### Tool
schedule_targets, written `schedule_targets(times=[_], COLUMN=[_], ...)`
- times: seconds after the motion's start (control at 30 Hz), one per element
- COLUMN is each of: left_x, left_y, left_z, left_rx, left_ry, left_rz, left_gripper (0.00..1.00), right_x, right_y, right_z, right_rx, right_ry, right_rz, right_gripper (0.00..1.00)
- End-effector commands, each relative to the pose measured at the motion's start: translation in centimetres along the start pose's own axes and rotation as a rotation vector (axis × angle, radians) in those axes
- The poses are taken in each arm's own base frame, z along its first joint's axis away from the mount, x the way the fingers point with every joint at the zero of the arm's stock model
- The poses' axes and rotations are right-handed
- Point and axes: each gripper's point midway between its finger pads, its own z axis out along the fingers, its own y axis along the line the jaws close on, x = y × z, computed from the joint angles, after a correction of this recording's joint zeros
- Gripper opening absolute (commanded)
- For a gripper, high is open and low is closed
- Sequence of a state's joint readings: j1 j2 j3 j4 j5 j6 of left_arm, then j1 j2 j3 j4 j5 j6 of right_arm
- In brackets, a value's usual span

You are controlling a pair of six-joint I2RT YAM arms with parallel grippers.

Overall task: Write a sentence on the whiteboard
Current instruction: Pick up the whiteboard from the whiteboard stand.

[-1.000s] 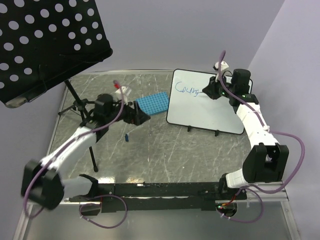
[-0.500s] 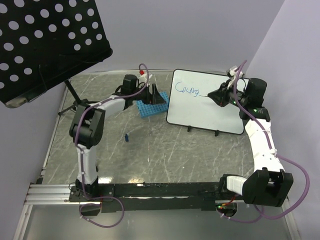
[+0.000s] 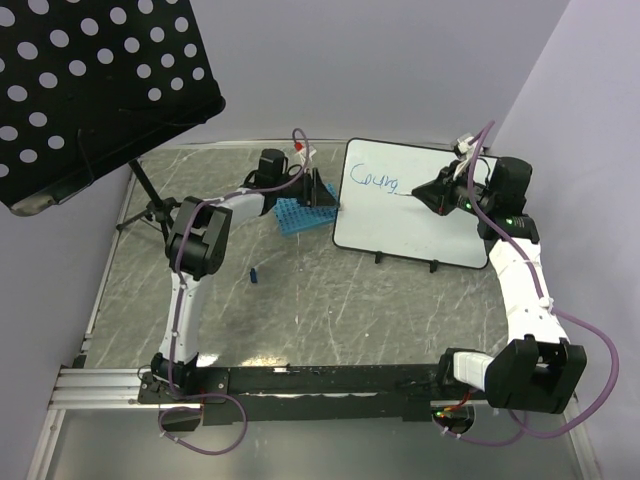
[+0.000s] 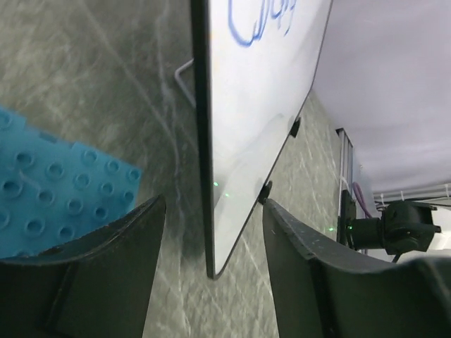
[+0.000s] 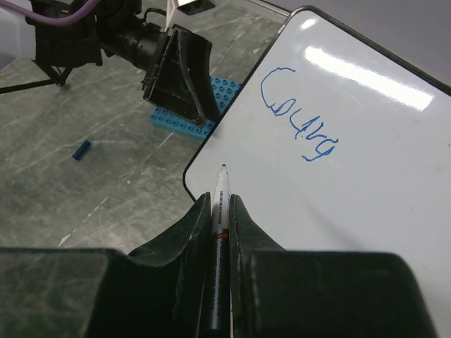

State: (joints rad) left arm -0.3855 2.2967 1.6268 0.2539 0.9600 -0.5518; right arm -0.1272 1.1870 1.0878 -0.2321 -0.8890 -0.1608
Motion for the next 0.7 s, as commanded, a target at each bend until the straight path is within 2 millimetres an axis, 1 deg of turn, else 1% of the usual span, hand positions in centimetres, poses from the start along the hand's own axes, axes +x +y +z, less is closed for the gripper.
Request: schedule_targets(times=[0.0,0.07,0.1,0.13,0.2,0.27,0.3,0.33,0.37,0.4,0.47,0.5,0.53,0.6,0.63,0.67], left_x=[-1.8,-1.8,-2.3,-1.9,-2.5,-2.6,-3.1,-2.9,-3.2,-3.3,-3.8,-3.8,-4.4,-4.6,-5.2,-5.6], left_y=[-3.3,-3.3,-4.0,-3.7,-4.5,-4.8,-5.3,-5.4,-5.7,-5.9,-6.7,-6.9,-7.7,-8.5,-9.6,-10.3], left_z=[1.5,2.2,2.5,2.9,3.3,3.6,3.9,4.1,4.1,4.2,3.9,3.8,3.4,3.2,2.8,2.6], left_rx=[0.151,0.169,0.196,0.205,0.237,0.253,0.263,0.269,0.275,0.28,0.297,0.298,0.304,0.31,0.317,0.321], left_ry=[-0.012,-0.006,-0.012,-0.005,-0.015,-0.013,-0.019,-0.012,-0.012,-0.015,-0.038,-0.042,-0.058,-0.069,-0.081,-0.092], left_rz=[0.078,0.055,0.077,0.064,0.069,0.066,0.081,0.081,0.085,0.089,0.105,0.105,0.127,0.145,0.169,0.19], left_gripper=[0.59,0.57,0.52,0.49,0.43,0.39,0.34,0.29,0.06,0.01,0.01,0.01,0.01,0.01,0.01,0.01], right_x=[-0.8,-0.8,-0.8,-0.6,-0.7,-0.7,-0.7,-0.6,-0.7,-0.7,-0.8,-0.8,-0.8,-0.8,-0.9,-1.0], right_y=[0.2,0.1,0.2,0.2,0.2,0.2,0.2,0.2,0.2,0.2,0.3,0.2,0.3,0.2,0.2,0.3], right_z=[0.1,0.1,0.1,0.2,0.1,0.1,0.1,0.1,0.0,0.0,0.0,-0.1,-0.2,-0.2,-0.3,-0.4], right_rx=[-0.025,-0.024,-0.027,-0.029,-0.025,-0.027,-0.028,-0.03,-0.027,-0.028,-0.03,-0.027,-0.03,-0.025,-0.025,-0.028], right_ry=[-0.029,-0.029,-0.027,-0.025,-0.026,-0.027,-0.026,-0.026,-0.026,-0.027,-0.028,-0.03,-0.031,-0.032,-0.034,-0.037], right_rz=[-0.025,-0.026,-0.024,-0.021,-0.024,-0.028,-0.025,-0.026,-0.025,-0.027,-0.029,-0.028,-0.029,-0.03,-0.032,-0.032], right_gripper=[0.0,0.0,0.0,0.0,0.0,0.0,0.0,0.0,0.0,0.0,0.0,0.0,0.0,0.0,0.0,0.0])
